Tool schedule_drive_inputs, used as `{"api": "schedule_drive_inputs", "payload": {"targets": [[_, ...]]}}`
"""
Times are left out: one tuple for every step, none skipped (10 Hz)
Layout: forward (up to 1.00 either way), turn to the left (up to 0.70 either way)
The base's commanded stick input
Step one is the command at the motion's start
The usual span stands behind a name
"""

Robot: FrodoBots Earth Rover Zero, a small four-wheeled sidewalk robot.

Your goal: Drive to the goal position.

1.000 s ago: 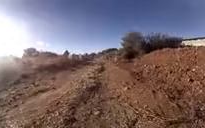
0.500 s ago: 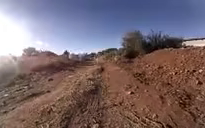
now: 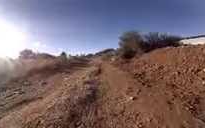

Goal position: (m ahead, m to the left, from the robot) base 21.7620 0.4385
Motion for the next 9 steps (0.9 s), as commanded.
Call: {"api": "schedule_drive_inputs", "payload": {"targets": [[0.50,-0.45],[0.50,-0.34],[0.50,-0.11],[0.50,0.00],[0.50,0.00],[0.50,0.00],[0.50,0.00],[0.50,0.00],[0.50,0.00]]}}
